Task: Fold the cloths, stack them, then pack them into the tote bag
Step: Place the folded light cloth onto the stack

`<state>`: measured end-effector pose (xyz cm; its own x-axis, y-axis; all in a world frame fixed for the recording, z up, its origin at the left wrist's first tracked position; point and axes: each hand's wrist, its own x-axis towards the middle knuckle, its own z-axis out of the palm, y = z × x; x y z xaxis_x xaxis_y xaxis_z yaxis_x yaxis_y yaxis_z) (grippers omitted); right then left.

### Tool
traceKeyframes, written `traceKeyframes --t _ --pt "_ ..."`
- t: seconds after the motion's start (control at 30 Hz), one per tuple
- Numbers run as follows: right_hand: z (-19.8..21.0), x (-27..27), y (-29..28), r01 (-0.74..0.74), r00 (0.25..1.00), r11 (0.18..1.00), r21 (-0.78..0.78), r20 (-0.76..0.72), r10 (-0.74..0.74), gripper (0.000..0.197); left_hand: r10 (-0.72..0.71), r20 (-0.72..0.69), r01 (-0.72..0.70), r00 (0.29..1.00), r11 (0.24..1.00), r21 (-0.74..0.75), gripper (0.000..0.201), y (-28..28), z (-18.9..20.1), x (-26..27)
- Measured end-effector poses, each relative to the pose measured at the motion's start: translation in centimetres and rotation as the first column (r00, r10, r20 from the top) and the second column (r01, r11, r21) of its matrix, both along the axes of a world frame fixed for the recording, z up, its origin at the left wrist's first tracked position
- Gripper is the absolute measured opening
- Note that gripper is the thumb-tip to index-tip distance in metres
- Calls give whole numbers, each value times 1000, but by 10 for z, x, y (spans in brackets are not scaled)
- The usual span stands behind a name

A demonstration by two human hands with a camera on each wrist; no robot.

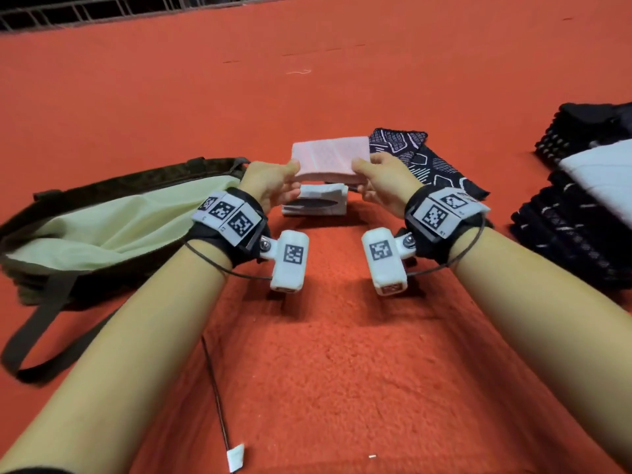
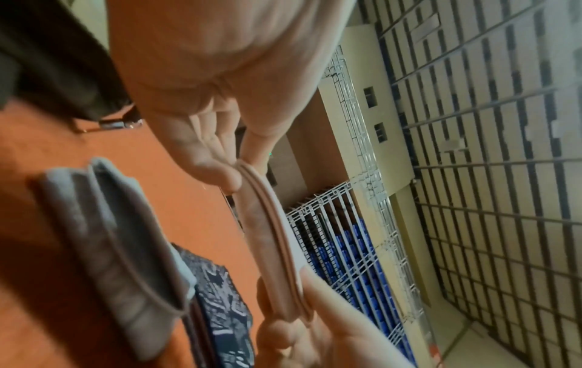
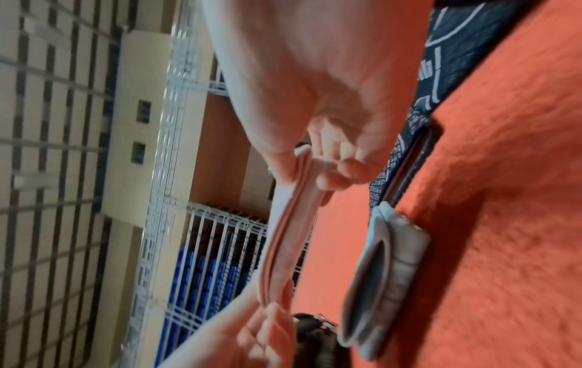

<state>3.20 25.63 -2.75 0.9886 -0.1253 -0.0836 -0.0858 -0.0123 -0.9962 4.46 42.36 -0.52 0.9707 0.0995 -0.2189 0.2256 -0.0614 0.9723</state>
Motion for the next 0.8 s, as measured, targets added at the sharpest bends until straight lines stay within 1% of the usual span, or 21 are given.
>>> traceKeyframes --t 0.03,0.07,0.1,0.2,0.27,0.3,0.33,0.43,0.47,0.57,0.63,0.67,0.7,0.73,0.8 --pt "-3 6 5 19 1000 997 -72 -11 -19 11 6 1 -6 1000 999 35 26 2 -3 4" --pt "-9 14 9 39 999 990 -139 -17 -42 20 12 12 -13 1000 998 60 26 4 -8 9" --pt "-14 19 13 46 998 982 -183 -21 -51 25 12 19 -14 1000 996 87 26 6 -12 12" --pt "-28 31 25 43 997 929 -369 -40 -62 29 18 43 -27 999 975 222 26 14 -24 21" --pt "-35 33 29 14 997 874 -486 -64 -51 42 17 67 -42 998 919 393 21 20 -30 26" --pt "-37 33 31 -1 996 849 -528 -75 -46 46 14 68 -44 998 890 454 18 24 -34 30" --pt "-38 33 32 -20 996 831 -556 -88 -35 47 2 64 -33 998 875 483 16 26 -39 34" --pt "-40 33 30 -129 986 787 -603 -164 36 51 -70 30 47 997 879 474 5 26 -40 30" --pt "-41 34 29 -161 981 776 -610 -188 57 53 -88 12 71 996 875 478 10 26 -40 30" --pt "-41 34 24 -244 961 710 -660 -263 85 57 -121 -46 129 992 883 452 13 26 -41 28" --pt "-42 35 21 -271 953 649 -711 -293 77 61 -123 -63 138 990 888 438 21 26 -42 26" --pt "-40 33 20 -267 955 626 -733 -290 68 63 -131 -56 142 990 878 458 26 26 -42 26" --pt "-37 29 20 -256 961 608 -752 -268 72 65 -155 -45 157 987 851 502 33 26 -41 26" --pt "-35 28 20 -247 967 589 -769 -233 102 66 -187 -39 174 982 797 578 43 26 -40 28" --pt "-32 28 20 -287 957 528 -800 -212 200 63 -246 -30 183 969 628 756 61 22 -36 32"
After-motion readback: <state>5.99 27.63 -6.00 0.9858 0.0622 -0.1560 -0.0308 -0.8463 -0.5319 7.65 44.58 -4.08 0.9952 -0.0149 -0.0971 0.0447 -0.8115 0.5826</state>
